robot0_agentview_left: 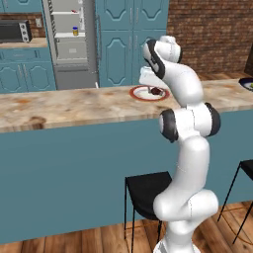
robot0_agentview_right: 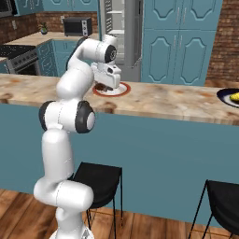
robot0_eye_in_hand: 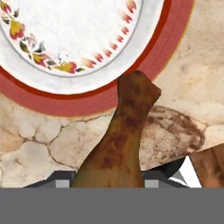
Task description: Pick the chicken drumstick and corn from their plates and place them in the bowl. Then put the bowl in the fridge.
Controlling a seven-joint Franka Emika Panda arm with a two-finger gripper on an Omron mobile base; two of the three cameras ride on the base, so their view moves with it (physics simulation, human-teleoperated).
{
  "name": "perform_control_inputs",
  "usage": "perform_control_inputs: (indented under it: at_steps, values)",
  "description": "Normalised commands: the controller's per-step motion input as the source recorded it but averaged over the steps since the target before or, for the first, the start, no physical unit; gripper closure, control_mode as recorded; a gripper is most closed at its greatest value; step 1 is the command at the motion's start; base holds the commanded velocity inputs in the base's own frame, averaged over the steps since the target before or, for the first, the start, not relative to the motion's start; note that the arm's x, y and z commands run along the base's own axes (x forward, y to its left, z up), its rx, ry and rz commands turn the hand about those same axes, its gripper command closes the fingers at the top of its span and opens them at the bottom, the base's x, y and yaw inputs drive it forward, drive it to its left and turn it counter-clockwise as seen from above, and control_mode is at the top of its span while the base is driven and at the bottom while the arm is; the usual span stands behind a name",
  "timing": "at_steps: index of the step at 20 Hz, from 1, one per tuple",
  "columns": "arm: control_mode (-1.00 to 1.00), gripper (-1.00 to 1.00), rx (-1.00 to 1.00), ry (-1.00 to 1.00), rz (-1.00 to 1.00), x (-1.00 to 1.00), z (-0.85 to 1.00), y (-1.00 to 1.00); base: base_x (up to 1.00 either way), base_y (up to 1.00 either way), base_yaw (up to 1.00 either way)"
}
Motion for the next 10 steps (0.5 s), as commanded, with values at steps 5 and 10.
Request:
perform_control_inputs:
  at_steps: [5,10]
  values:
    - [-1.00,1.00,0.00,-0.14,0.04,-0.94,-0.19,0.07,0.00,0.00,0.00]
    - [-1.00,1.00,0.01,-0.10,0.13,-0.80,0.11,0.04,0.00,0.00,0.00]
